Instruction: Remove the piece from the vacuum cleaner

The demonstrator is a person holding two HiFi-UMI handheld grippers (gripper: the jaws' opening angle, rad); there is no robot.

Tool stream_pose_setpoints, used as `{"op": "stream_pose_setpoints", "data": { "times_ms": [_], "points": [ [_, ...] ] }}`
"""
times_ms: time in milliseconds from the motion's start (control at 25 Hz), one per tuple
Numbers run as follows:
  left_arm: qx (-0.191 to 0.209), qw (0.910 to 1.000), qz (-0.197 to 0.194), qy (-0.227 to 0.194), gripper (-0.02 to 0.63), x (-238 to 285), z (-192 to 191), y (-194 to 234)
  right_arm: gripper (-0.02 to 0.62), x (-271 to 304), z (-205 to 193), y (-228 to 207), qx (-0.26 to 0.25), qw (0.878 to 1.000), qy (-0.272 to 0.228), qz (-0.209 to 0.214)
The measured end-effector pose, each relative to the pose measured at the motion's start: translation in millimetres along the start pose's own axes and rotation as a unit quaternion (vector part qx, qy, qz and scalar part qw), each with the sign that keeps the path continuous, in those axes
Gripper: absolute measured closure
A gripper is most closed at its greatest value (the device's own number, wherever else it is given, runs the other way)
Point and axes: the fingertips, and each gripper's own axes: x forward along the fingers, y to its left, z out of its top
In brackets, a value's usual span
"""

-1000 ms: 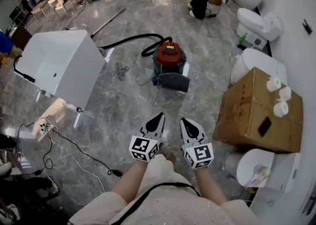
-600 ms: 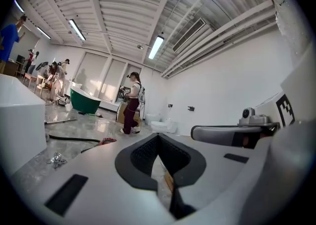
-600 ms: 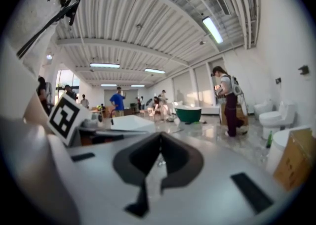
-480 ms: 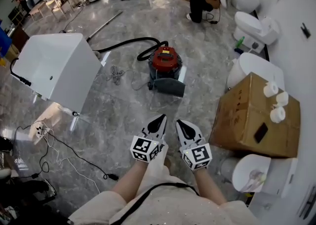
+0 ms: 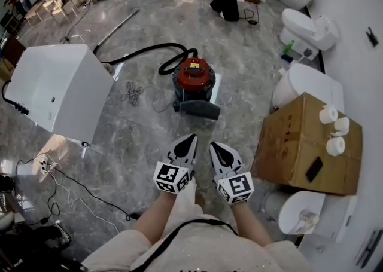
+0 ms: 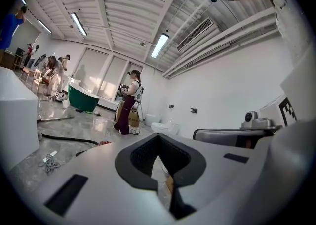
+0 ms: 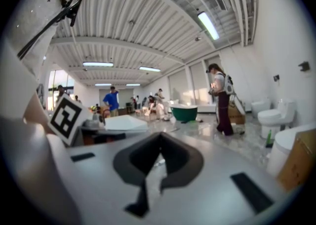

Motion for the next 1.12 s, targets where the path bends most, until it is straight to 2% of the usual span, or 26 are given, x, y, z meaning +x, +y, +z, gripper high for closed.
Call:
{"op": "stream_pose_setpoints", "data": {
  "times_ms": [480,800,1120],
  "points": [
    [0.005,0.9998,-0.012,0.017,0.588,66,12,56,0.581,68,5,-53,0.009,0.999,0.019,-0.036],
    [0.001,0.9995,-0.014,0.029,0.588,92,10,92,0.581,107,-2,-67,0.011,0.998,0.034,-0.045],
    [-0.007,0.9988,-0.015,0.046,0.588,106,-9,113,0.581,128,-23,-76,0.018,0.997,0.057,-0.050]
  ]
}}
